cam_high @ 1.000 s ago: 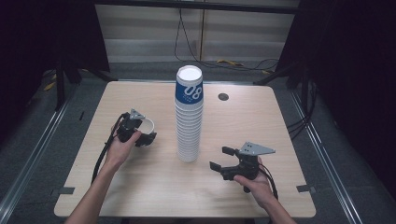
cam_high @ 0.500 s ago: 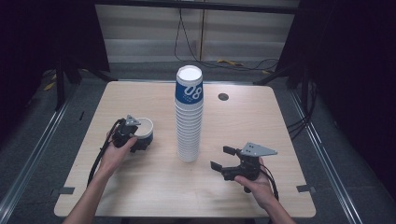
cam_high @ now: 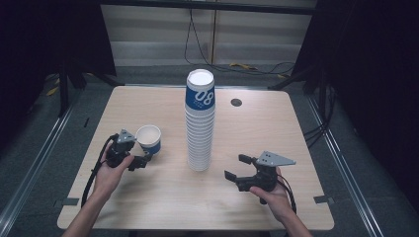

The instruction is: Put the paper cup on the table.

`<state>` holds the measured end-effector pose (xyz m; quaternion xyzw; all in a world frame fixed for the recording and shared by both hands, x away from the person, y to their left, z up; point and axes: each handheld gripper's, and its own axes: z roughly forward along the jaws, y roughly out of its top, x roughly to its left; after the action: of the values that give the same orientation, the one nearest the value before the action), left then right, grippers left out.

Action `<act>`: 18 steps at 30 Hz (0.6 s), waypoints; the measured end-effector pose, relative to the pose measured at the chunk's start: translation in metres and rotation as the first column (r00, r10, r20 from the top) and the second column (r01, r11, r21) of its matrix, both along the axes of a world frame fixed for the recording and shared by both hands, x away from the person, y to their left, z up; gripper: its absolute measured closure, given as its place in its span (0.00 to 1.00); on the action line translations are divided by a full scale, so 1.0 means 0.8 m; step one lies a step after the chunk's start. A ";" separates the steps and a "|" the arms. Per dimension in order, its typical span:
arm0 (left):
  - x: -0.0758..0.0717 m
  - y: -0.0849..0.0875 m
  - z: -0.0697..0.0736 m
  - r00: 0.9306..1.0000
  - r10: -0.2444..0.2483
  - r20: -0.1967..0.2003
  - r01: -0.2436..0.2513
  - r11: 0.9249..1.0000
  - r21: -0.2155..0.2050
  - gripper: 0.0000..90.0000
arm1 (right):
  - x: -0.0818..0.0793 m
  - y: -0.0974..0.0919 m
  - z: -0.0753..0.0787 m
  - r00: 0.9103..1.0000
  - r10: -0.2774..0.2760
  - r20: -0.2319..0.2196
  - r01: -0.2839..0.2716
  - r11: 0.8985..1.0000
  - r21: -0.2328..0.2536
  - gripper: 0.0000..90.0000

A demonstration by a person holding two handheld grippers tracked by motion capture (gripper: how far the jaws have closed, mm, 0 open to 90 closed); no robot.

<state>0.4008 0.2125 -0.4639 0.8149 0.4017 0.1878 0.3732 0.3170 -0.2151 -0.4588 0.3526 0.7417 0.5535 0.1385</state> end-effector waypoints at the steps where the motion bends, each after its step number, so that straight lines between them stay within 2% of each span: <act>1: -0.005 -0.001 0.003 1.000 0.006 0.014 -0.005 0.999 -0.033 0.18 | 0.001 0.001 -0.001 1.000 0.004 -0.002 -0.004 1.000 -0.001 0.16; 6: -0.031 -0.006 0.016 0.997 -0.006 0.079 0.012 0.997 -0.075 0.17 | 0.000 0.001 0.000 1.000 -0.001 0.002 0.001 1.000 -0.001 0.16; 9: -0.044 -0.010 0.018 0.994 -0.011 0.107 0.018 0.997 -0.070 0.18 | 0.000 -0.001 0.000 1.000 -0.012 0.003 0.012 1.000 -0.003 0.16; 11: -0.050 -0.013 0.018 0.996 -0.025 0.090 0.034 0.994 -0.104 0.18 | -0.001 -0.002 0.001 1.000 -0.011 0.005 0.011 1.000 -0.006 0.16; 14: -0.062 -0.018 0.019 0.994 -0.020 0.108 0.034 0.991 -0.133 0.18 | -0.001 -0.003 0.001 1.000 -0.011 0.007 0.012 1.000 -0.007 0.16; 17: -0.074 -0.028 0.018 0.991 -0.015 0.133 0.032 0.992 -0.126 0.18 | -0.001 -0.003 0.000 1.000 -0.017 0.005 0.017 1.000 -0.011 0.16; 18: -0.077 -0.029 0.017 0.992 -0.024 0.123 0.041 0.989 -0.143 0.18 | -0.001 -0.003 0.000 1.000 -0.017 0.006 0.017 1.000 -0.017 0.16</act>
<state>0.3392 0.1893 -0.4500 0.7791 0.3776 0.2009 0.4584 0.3161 -0.2177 -0.4584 0.3559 0.7431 0.5469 0.1483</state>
